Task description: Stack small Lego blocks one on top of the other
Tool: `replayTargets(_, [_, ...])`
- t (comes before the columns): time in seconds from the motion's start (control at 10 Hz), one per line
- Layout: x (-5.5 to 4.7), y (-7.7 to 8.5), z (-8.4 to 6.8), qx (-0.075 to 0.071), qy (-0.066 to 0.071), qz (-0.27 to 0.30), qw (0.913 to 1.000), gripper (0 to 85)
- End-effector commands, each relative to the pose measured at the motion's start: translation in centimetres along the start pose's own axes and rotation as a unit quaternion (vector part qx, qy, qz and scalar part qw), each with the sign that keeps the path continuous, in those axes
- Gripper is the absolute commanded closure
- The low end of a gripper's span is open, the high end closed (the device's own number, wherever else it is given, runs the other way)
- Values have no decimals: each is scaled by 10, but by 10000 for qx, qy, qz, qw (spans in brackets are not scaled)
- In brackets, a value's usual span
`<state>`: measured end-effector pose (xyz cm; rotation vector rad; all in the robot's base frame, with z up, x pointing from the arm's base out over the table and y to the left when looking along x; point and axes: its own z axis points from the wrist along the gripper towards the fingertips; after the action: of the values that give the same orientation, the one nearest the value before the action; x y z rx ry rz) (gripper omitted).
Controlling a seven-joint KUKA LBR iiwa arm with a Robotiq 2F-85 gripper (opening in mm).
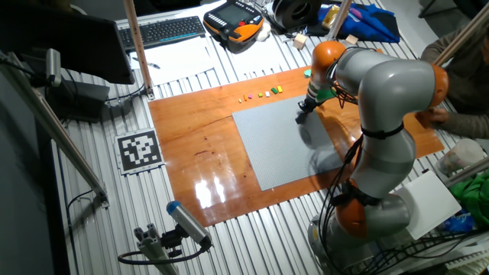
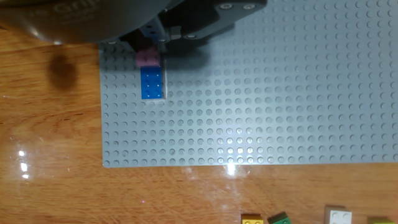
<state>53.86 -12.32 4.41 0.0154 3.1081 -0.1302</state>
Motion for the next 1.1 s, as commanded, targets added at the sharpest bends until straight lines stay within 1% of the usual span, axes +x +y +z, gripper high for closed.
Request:
replayTargets(0.0, [1, 2, 1, -13, 3, 4, 10000, 850])
replayTargets(0.2, [2, 5, 5, -52, -19, 28, 10000, 850])
replayTargets(0.3, [2, 5, 5, -37, -20, 28, 10000, 850])
replayTargets(0.4, [2, 6, 5, -52, -4, 59, 10000, 850])
replayTargets(0.8, [-1, 5, 1, -4, 95, 57, 9999, 850])
replayTargets(1.0, [-3, 4, 0, 11, 102, 49, 9999, 850])
